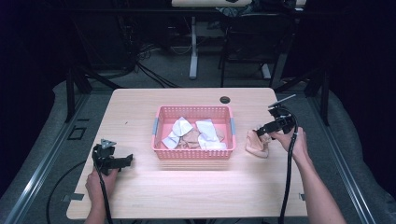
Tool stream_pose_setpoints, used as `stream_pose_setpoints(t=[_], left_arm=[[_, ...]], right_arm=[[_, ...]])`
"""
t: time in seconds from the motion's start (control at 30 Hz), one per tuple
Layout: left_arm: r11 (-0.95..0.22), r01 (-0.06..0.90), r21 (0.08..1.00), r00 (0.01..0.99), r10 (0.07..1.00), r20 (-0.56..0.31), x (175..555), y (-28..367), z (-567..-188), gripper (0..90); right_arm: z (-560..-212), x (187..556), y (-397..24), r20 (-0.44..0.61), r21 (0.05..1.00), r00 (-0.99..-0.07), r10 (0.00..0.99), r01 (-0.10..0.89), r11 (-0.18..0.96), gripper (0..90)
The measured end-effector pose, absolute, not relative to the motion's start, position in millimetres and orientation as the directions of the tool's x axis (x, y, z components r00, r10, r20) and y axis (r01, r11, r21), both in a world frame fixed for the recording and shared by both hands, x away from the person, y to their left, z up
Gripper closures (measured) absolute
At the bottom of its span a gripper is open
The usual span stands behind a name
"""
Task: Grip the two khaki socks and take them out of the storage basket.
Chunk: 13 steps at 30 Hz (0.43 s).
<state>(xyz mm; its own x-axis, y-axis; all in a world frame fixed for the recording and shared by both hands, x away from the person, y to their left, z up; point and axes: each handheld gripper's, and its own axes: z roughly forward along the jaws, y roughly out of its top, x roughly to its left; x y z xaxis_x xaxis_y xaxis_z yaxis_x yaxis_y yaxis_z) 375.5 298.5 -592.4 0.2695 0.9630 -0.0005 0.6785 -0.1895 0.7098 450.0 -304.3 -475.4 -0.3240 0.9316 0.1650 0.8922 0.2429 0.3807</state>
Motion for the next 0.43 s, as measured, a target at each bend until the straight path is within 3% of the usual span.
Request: stream_pose_setpoints(t=[0.43], left_arm=[[-0.189, 0.679, 0.710, 0.268, 0.963, -0.001, 375.6, 298.4, -592.4, 0.3]], right_arm=[[-484.4, 410.5, -320.4, 0.132, 0.377, -0.358, 0.924, 0.881, 0.287, 0.0]])
